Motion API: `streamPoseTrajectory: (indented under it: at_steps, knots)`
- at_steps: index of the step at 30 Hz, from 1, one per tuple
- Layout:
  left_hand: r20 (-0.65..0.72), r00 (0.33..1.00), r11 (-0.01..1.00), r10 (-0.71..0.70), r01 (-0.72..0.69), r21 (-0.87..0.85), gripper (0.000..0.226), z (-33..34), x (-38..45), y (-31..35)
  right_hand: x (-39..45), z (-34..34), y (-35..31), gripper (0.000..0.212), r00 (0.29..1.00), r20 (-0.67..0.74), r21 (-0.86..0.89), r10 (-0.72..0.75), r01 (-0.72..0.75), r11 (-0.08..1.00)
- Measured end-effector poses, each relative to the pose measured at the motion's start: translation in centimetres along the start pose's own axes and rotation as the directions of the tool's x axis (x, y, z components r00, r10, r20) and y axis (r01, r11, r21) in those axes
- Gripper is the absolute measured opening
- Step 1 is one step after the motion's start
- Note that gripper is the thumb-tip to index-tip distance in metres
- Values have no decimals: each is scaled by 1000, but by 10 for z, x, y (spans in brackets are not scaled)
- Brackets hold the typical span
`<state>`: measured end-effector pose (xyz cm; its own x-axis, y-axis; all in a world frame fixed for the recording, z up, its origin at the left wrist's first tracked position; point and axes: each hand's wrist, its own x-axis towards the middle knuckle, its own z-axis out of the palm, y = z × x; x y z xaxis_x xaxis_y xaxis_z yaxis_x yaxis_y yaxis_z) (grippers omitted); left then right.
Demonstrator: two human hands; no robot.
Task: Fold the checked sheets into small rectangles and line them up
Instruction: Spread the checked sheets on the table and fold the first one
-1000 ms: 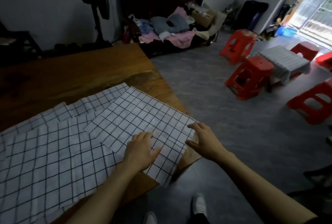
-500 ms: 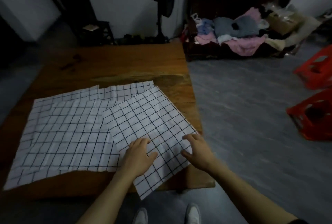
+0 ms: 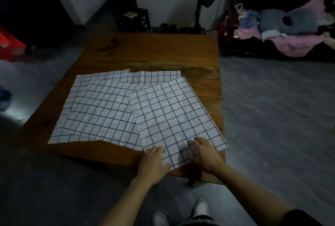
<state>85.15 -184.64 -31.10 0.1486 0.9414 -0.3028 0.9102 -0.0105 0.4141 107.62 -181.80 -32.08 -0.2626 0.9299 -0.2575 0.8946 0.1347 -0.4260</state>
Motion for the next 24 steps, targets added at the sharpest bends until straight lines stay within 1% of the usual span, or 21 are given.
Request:
streamPoseTrajectory:
  at_steps: [3,6,8,11,15,18,22,24]
  knots:
    - [25,998,996,53,-55,77,64,10,0,-1,-3,3,3,57,999,50,-61,-6,9,998]
    - [82,995,984,56,-69,166,77,24,-5,-8,-8,8,12,61,994,105,-99,11,-1,995]
    - [86,994,966,71,-90,244,77,33,-10,-14,-13,13,19,67,989,146,-128,38,-19,992]
    - [37,994,952,100,-107,288,65,40,-17,-18,-18,17,25,72,988,149,-171,45,-19,985]
    - [-19,992,956,127,-117,270,39,38,-21,-20,-19,20,23,69,993,111,-192,48,-26,981]
    - [-39,990,959,139,-124,255,26,32,-23,-23,-19,23,20,68,995,90,-183,46,-29,983]
    - [-115,984,975,135,-111,192,9,17,-26,-24,-19,25,10,69,998,58,-166,-9,18,986]
    - [-159,979,984,128,-105,145,5,5,-26,-25,-19,25,4,72,998,40,-176,-45,51,983]
